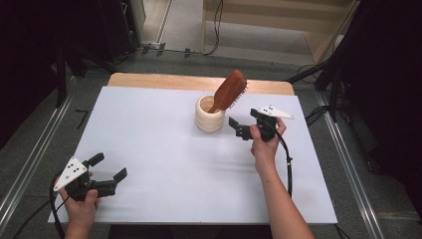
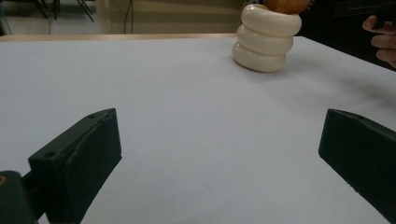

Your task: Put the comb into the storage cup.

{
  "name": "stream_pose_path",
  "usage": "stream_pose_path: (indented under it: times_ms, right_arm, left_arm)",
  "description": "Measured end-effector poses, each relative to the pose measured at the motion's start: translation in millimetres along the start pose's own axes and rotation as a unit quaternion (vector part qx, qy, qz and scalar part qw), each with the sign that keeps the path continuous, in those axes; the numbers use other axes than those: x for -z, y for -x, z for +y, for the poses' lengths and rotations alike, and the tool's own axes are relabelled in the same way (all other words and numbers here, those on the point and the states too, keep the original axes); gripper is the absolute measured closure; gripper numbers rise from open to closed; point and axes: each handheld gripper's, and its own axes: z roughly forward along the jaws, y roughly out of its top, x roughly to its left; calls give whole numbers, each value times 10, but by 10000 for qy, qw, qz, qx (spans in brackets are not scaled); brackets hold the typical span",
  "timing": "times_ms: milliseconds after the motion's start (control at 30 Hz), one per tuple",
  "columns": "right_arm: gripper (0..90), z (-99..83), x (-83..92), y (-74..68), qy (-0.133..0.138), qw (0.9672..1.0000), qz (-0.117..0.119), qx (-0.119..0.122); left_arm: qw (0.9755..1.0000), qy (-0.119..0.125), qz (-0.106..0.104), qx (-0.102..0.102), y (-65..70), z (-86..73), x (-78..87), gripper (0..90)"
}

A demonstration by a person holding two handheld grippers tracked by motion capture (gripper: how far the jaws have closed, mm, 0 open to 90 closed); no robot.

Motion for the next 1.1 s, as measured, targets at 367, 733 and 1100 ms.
stream_pose_path:
  times_ms: [367,733,1100]
  right_arm:
    - [0,-121,161,-2,40,9999,23,118]
    - [0,-278,324,44,9,9998,-8,182]
    - [0,-401,562,68,60,9996,-65,281]
  left_arm:
    - [10000,-20,7,-19,10,-1,-2,0]
    - [10000,-25,9,-16,11,-1,-4,0]
    - [10000,-30,4,-32,16,-2,-12,0]
